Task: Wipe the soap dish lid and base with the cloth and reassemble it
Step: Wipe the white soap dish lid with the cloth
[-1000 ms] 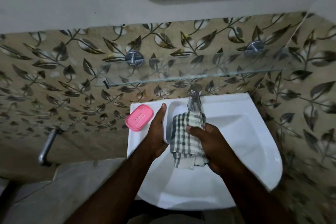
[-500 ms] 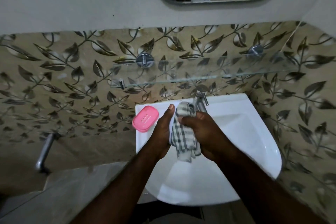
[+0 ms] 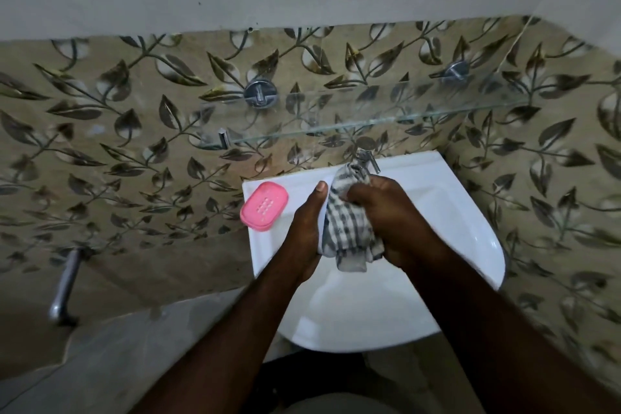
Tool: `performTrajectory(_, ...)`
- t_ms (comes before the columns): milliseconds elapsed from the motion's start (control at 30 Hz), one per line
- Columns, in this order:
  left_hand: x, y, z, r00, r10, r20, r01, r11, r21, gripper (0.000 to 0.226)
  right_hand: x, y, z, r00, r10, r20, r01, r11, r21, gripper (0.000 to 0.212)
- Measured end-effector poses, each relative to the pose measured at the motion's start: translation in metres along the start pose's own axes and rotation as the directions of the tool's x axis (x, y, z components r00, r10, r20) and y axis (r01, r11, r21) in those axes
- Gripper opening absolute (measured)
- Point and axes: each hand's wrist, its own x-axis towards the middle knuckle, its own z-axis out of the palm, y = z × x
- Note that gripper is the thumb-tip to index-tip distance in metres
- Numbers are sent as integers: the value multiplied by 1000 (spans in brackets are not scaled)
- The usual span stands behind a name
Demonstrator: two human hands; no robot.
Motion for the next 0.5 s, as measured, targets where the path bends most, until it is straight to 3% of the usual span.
performTrajectory(100,-1,7,1,996,77,-42,-78,997,-7,43,-11,17,11,997,-66,51,73,987,-146,12)
performTrajectory(167,1,10,-1,981,149,-120,-144,988,48,33,-19,28,9,991,-29,132,69,949,-309,15)
performTrajectory(200,1,12,2,980,160,-120,-154,986,58,34,-17,28,6,989,-3,150,50,949,-310,15)
performTrajectory(300,2,8,5,995,93,-41,-92,995,35,54,-1,11,-2,994,56,98,-57,998,2,14)
performTrajectory(367,6,5,8,995,81,-54,-80,996,27,55,10,-4,-1,998,54,17,-57,974,219,17)
performTrajectory(433,10,5,10,994,90,-63,-91,996,-17,56,10,-2,2,1000,-11,-2,11,975,221,17)
performTrajectory(500,11,13,15,993,96,-70,-97,995,-3,47,0,12,0,997,-61,41,61,998,14,12)
